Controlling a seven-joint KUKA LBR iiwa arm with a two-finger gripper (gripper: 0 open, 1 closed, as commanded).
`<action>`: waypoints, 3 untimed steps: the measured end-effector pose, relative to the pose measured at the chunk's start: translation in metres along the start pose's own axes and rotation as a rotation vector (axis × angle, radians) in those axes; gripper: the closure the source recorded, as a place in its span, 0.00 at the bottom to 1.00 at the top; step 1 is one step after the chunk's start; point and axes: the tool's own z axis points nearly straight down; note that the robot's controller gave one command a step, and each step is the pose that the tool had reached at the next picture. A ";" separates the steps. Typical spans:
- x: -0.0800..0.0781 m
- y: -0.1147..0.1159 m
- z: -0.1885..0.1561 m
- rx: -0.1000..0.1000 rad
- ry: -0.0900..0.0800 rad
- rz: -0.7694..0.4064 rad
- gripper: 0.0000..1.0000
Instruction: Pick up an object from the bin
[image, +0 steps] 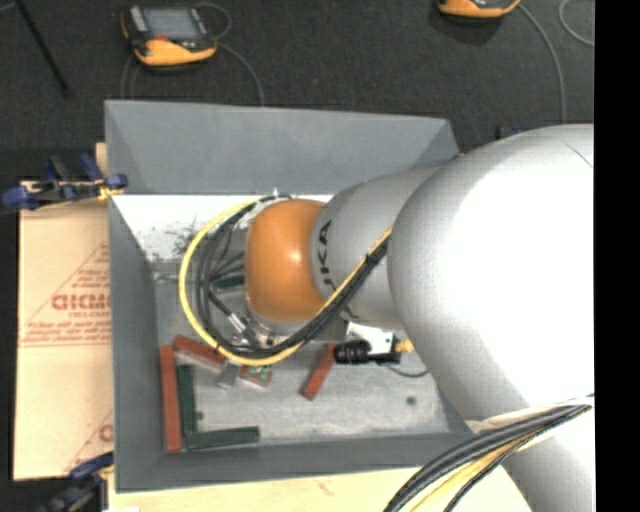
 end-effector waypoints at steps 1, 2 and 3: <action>0.000 0.000 0.000 0.000 0.000 0.000 1.00; 0.001 -0.001 -0.003 0.002 0.003 0.001 1.00; 0.003 -0.002 -0.021 0.008 0.011 0.001 1.00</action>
Offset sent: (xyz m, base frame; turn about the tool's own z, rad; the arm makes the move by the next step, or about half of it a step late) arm 0.0000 0.0002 0.0502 0.0000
